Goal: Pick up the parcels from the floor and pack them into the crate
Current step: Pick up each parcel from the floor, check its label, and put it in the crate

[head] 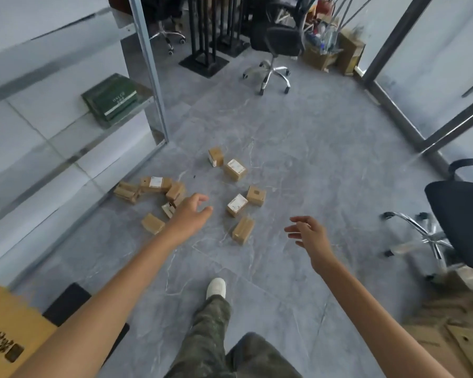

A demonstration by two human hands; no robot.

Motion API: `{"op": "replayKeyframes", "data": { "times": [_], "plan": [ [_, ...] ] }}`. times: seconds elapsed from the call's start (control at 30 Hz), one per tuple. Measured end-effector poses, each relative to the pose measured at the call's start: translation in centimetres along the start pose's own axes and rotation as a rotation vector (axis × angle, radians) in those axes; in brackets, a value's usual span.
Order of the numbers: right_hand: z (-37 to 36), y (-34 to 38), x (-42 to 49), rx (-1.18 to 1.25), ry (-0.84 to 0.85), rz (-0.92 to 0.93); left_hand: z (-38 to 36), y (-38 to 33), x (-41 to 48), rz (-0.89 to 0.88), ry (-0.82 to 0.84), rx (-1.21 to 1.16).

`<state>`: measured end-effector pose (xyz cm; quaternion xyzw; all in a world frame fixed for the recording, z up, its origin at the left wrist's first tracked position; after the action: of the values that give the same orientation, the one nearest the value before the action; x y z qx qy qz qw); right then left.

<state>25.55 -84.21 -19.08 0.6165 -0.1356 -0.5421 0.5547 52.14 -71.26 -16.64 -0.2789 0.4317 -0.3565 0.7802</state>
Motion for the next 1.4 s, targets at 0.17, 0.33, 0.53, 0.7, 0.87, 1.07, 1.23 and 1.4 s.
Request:
{"op": "replayKeyframes", "data": {
  "times": [0.17, 0.33, 0.53, 0.7, 0.87, 1.07, 1.23, 1.4],
  "plan": [
    [-0.9, -2.9, 7.6, 0.032, -0.013, -0.183, -1.8, 2.0, 9.6, 0.127, 0.129, -0.065],
    [-2.3, -7.0, 16.4, 0.033, 0.028, -0.298, -5.1, 6.0, 17.9, 0.395, 0.158, -0.541],
    [-5.2, -20.4, 31.0, -0.015, 0.045, -0.475, -14.6, 17.2, 32.0, 0.550, 0.221, -0.472],
    [-9.0, -36.4, 47.1, -0.139, 0.080, -0.520, -26.6, 31.7, 46.0, 0.609, 0.282, -0.297],
    [-14.2, -50.8, 60.2, -0.156, 0.200, -0.592, -37.5, 42.8, 59.2, 0.563, 0.382, -0.118],
    [-17.5, -57.4, 62.5, 0.046, 0.241, -0.661, -44.8, 45.0, 61.7, 0.551, 0.490, -0.173],
    [-14.3, -49.6, 57.3, 0.282, 0.233, -0.542, -39.2, 38.8, 57.7, 0.437, 0.399, -0.204],
    [-9.5, -31.6, 48.3, 0.154, 0.107, -0.252, -29.8, 23.7, 49.4, 0.230, 0.268, -0.231]
  ]
}}
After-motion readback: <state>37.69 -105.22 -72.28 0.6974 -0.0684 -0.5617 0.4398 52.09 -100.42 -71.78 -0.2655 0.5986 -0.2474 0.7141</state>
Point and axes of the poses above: each hand's wrist, its own x-axis towards the middle knuckle, its own z-axis out of the back of the hand, y = z × x, the point moved 9 cm from there along x, towards the middle knuckle, and after that the axes turned 10 degrees about y, right-handed, at the moved point
